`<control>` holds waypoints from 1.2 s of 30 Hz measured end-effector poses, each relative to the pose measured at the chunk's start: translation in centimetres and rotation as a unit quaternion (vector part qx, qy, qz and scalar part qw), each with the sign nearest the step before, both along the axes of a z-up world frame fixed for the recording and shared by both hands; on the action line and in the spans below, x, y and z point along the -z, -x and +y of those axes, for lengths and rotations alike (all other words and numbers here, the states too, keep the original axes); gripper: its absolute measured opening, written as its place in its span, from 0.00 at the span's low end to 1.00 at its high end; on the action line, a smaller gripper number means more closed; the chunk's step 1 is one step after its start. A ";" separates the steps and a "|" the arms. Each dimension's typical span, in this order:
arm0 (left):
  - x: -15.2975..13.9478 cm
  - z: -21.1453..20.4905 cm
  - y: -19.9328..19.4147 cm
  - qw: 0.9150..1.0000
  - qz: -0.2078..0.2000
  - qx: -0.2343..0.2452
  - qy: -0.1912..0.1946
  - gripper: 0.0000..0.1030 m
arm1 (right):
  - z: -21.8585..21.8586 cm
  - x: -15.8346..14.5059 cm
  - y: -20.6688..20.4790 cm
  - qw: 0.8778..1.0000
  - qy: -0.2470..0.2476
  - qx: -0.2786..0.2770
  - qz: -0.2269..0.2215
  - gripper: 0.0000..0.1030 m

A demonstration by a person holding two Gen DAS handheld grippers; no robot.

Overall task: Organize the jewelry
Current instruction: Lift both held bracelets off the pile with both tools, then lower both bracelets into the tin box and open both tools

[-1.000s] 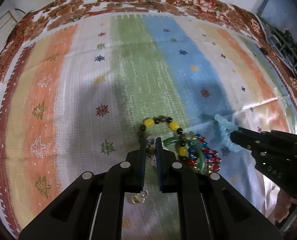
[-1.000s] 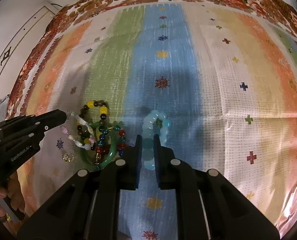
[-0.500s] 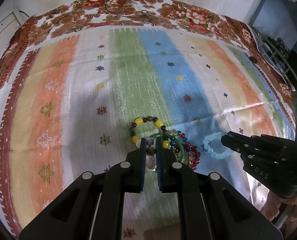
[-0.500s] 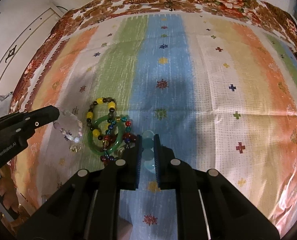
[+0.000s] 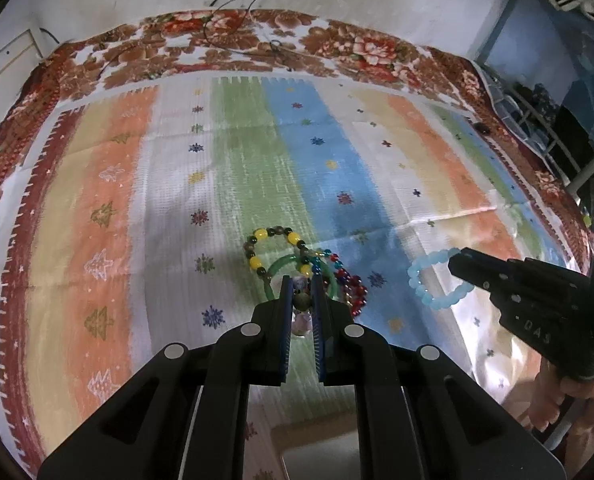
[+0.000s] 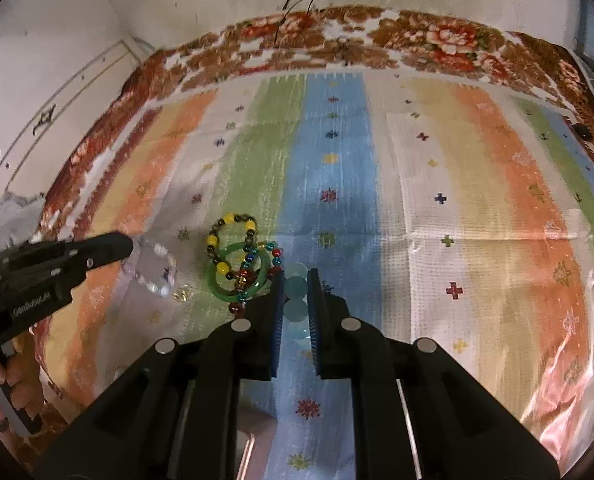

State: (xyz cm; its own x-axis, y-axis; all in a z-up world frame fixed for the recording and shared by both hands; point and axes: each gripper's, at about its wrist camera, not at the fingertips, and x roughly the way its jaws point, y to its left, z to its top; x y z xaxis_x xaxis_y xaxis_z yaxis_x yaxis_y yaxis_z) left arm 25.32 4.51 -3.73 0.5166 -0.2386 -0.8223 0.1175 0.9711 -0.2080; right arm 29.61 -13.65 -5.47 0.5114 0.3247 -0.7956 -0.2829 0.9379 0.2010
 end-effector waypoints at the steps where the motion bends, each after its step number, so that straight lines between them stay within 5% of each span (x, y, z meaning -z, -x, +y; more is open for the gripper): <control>1: -0.4 0.0 0.6 1.000 -0.005 -0.002 0.003 0.08 | 0.0 -0.3 0.5 1.000 -0.001 -0.004 -0.004 0.13; 27: -2.6 -1.5 11.0 0.998 -0.057 0.035 0.004 0.08 | 1.8 -2.8 11.1 0.997 -0.016 -0.068 -0.038 0.12; 36: -1.5 -1.6 12.5 0.998 -0.043 0.043 -0.001 0.09 | 2.8 -1.7 13.4 0.995 -0.011 -0.099 -0.026 0.12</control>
